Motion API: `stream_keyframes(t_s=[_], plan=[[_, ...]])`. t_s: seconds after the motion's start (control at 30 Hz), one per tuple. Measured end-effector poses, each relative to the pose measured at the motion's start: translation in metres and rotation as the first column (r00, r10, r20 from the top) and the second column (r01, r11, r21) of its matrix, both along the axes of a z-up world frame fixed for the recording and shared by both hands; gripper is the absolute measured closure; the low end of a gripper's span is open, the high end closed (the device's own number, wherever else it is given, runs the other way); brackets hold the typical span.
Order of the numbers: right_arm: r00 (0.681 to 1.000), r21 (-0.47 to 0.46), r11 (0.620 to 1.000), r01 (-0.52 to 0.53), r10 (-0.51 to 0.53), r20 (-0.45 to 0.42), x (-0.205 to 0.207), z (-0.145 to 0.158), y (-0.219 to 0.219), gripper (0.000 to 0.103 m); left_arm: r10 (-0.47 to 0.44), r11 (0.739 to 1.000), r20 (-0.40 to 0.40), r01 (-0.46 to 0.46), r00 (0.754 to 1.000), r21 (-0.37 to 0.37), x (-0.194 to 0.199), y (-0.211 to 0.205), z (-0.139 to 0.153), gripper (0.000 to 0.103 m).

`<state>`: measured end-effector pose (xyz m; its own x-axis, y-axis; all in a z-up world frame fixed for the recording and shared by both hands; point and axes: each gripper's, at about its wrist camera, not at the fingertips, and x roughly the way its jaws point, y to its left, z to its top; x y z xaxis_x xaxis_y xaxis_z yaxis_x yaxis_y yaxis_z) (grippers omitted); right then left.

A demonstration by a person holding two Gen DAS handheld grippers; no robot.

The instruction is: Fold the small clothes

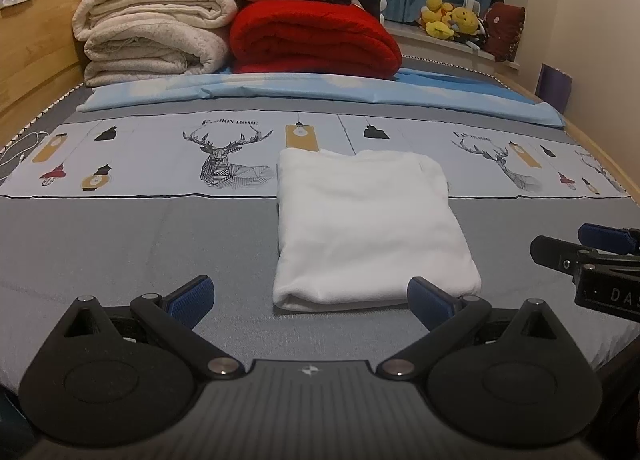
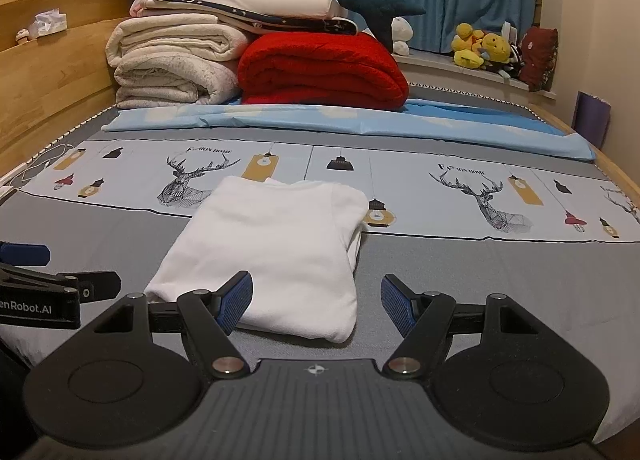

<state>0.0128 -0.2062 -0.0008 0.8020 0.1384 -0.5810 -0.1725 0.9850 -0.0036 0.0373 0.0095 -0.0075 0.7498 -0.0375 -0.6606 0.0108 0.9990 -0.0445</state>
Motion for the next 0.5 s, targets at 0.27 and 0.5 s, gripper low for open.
stream_keyframes(t_s=[0.27,0.5], plan=[[1.000,-0.001,1.000,0.001,-0.001,-0.002,0.0005,0.0004,0.0005,0.031,-0.002,1.000,0.000,0.002,1.000,0.000,0.0000,-0.0009,-0.0006,0.000],[1.000,0.000,1.000,0.001,-0.001,-0.003,0.0003,0.0002,0.0012,0.031,-0.004,1.000,0.000,0.004,1.000,0.000,-0.0002,-0.0011,-0.0017,0.000]])
